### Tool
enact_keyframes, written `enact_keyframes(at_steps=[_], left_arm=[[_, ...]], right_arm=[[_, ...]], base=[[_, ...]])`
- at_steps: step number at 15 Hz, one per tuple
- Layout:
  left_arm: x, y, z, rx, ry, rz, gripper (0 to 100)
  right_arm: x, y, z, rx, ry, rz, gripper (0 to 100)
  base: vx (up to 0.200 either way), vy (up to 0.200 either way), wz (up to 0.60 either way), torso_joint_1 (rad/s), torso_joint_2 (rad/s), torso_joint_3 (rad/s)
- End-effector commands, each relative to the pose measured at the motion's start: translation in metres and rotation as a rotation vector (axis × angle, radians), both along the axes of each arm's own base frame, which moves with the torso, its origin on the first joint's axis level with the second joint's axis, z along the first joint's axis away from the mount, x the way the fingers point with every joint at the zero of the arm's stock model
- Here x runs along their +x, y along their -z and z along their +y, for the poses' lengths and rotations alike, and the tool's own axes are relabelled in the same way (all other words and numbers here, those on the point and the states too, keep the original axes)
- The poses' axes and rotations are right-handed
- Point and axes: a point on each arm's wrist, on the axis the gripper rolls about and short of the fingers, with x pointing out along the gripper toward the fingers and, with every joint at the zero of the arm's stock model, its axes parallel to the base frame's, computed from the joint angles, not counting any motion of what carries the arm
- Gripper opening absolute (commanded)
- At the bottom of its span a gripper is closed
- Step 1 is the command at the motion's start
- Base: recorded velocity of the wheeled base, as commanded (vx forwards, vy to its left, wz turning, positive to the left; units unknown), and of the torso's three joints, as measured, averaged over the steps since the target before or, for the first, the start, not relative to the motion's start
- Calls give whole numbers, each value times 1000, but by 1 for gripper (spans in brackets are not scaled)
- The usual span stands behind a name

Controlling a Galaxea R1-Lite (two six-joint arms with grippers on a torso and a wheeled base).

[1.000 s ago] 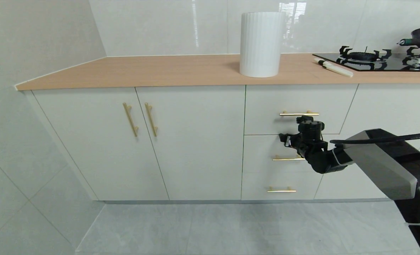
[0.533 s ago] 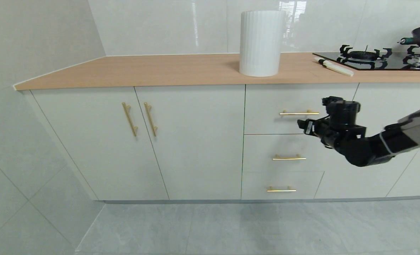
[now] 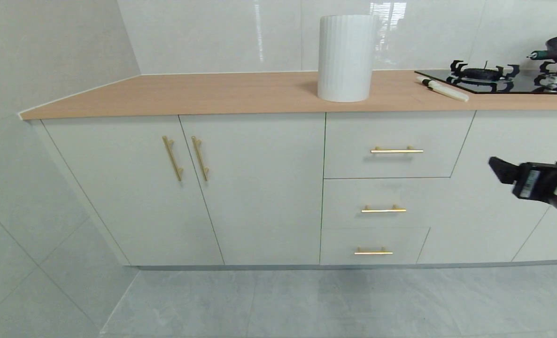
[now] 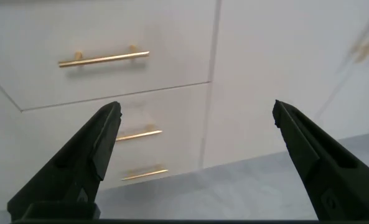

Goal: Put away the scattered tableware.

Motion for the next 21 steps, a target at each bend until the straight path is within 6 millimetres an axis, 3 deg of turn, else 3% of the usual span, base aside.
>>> enact_keyframes(at_steps=[1, 3, 6, 8, 11, 12, 16, 19, 21], left_arm=[[0, 0, 0, 0, 0, 0, 100], [0, 0, 0, 0, 0, 0, 100], [0, 0, 0, 0, 0, 0, 100], [0, 0, 0, 0, 0, 0, 100], [0, 0, 0, 0, 0, 0, 100], [0, 0, 0, 0, 0, 0, 100], [0, 0, 0, 0, 0, 0, 100], [0, 0, 0, 0, 0, 0, 100], [0, 0, 0, 0, 0, 0, 100]], right_arm=[[-143, 5, -26, -163, 57, -166, 100], [-185, 24, -35, -176, 115, -119, 100], [-227, 48, -41, -178, 202, -97, 100], [-242, 61, -39, -181, 275, -103, 100], [-251, 83, -36, -192, 202, -141, 100], [-248, 99, -36, -193, 138, -136, 100], [-236, 126, -32, -107, -35, -79, 100], [-232, 139, -28, 7, -216, -63, 100], [-232, 143, -27, 18, -243, -21, 100]], base=[[0, 0, 0, 0, 0, 0], [0, 0, 0, 0, 0, 0], [0, 0, 0, 0, 0, 0], [0, 0, 0, 0, 0, 0], [0, 0, 0, 0, 0, 0], [0, 0, 0, 0, 0, 0], [0, 0, 0, 0, 0, 0], [0, 0, 0, 0, 0, 0], [0, 0, 0, 0, 0, 0]])
